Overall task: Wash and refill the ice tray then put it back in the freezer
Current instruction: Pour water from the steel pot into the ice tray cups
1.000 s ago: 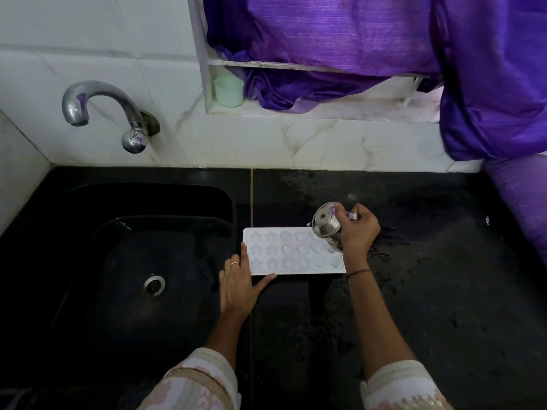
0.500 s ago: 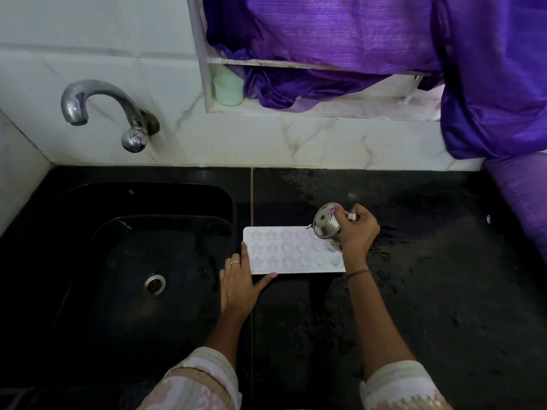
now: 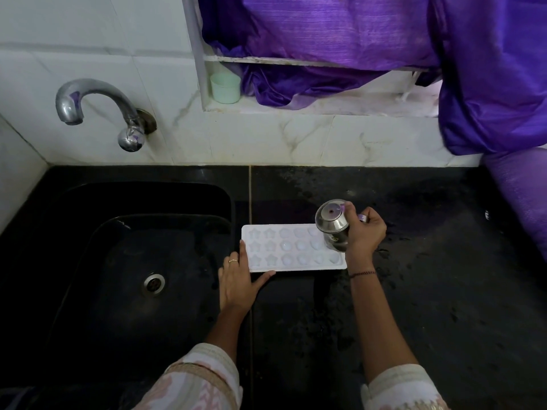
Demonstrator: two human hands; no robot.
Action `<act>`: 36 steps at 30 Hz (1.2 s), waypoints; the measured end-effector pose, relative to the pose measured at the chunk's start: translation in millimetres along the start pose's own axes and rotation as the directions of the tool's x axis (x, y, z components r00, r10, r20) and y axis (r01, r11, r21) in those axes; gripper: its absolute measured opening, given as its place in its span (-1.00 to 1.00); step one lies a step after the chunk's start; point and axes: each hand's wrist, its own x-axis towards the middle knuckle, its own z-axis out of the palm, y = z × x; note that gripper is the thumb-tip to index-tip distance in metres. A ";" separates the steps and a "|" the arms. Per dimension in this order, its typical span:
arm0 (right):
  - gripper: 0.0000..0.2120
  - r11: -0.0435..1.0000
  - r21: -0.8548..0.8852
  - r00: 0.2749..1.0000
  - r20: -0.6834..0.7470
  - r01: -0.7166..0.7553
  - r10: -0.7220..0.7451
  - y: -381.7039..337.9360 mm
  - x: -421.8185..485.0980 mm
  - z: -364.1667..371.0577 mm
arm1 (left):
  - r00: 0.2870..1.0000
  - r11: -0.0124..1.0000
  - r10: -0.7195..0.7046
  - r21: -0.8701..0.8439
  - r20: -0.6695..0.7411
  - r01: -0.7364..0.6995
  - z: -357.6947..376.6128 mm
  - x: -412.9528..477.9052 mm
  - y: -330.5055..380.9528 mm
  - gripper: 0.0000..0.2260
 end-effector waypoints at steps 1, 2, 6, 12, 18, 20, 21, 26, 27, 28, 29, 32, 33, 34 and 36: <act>-0.52 1.000 0.012 1.000 -0.011 -0.008 0.008 -0.6 0.5 -1.0 | 1.000 1.000 -0.001 0.001 0.002 0.001 -0.2 0.4 0.2 -0.01; -0.52 1.000 0.025 1.000 -0.020 -0.014 0.015 -1.3 0.7 -2.3 | 1.000 1.000 -0.003 0.001 0.006 0.003 -0.9 0.5 0.7 -0.02; -0.53 0.999 0.042 0.999 -0.038 -0.017 0.019 -3.3 2.2 -7.6 | 1.000 1.000 -0.002 0.004 0.012 0.002 -2.7 0.2 2.2 -0.02; -0.54 1.000 -0.001 0.999 -0.033 -0.012 0.012 -0.4 7.2 -15.6 | 1.000 1.000 -0.009 -0.008 -0.017 0.009 0.1 -1.9 2.5 -0.06; -0.55 0.999 -0.029 0.999 -0.026 0.036 -0.037 3.9 11.0 -15.7 | 0.994 0.988 -0.097 -0.124 -0.044 0.091 -0.7 0.0 6.7 -0.53; -0.54 0.997 -0.041 0.998 -0.018 0.062 -0.063 5.8 9.8 -17.2 | 0.990 0.983 -0.125 -0.139 -0.060 0.116 -0.7 0.4 6.0 -0.58; -0.54 0.996 -0.048 0.997 -0.013 0.075 -0.076 7.0 9.7 -18.3 | 0.989 0.982 -0.128 -0.148 -0.068 0.117 -0.3 0.3 5.7 -0.59; -0.51 0.989 -0.091 0.993 0.021 0.116 -0.115 14.3 15.6 -18.3 | 0.985 0.967 -0.147 -0.224 -0.092 0.123 -0.8 -0.8 7.0 -0.63; -0.51 0.988 -0.099 0.993 0.028 0.118 -0.116 15.5 16.3 -17.7 | 0.986 0.969 -0.142 -0.218 -0.093 0.119 -1.3 -1.0 7.1 -0.63; -0.51 0.987 -0.105 0.992 0.031 0.122 -0.120 16.7 17.4 -17.0 | 0.987 0.973 -0.131 -0.204 -0.090 0.111 -1.5 -0.7 7.1 -0.62; -0.52 0.986 -0.106 0.991 0.036 0.129 -0.126 17.7 18.3 -16.0 | 0.989 0.976 -0.122 -0.189 -0.082 0.105 -1.7 -0.3 7.0 -0.61; -0.52 0.982 -0.107 0.987 0.059 0.154 -0.148 21.6 19.7 -12.7 | 0.992 0.983 -0.100 -0.162 -0.071 0.088 -1.4 -0.9 6.0 -0.57; -0.53 0.980 -0.111 0.986 0.064 0.162 -0.156 22.7 19.8 -12.0 | 0.993 0.984 -0.090 -0.160 -0.072 0.078 -1.5 -0.9 5.4 -0.56; -0.54 0.978 -0.120 0.984 0.070 0.171 -0.163 24.9 19.8 -11.8 | 0.993 0.984 -0.086 -0.162 -0.075 0.073 -1.3 -1.6 4.7 -0.57; -0.56 0.974 -0.134 0.982 0.076 0.182 -0.173 29.2 20.6 -11.8 | 0.994 0.983 -0.081 -0.168 -0.075 0.068 -0.8 -2.4 3.9 -0.58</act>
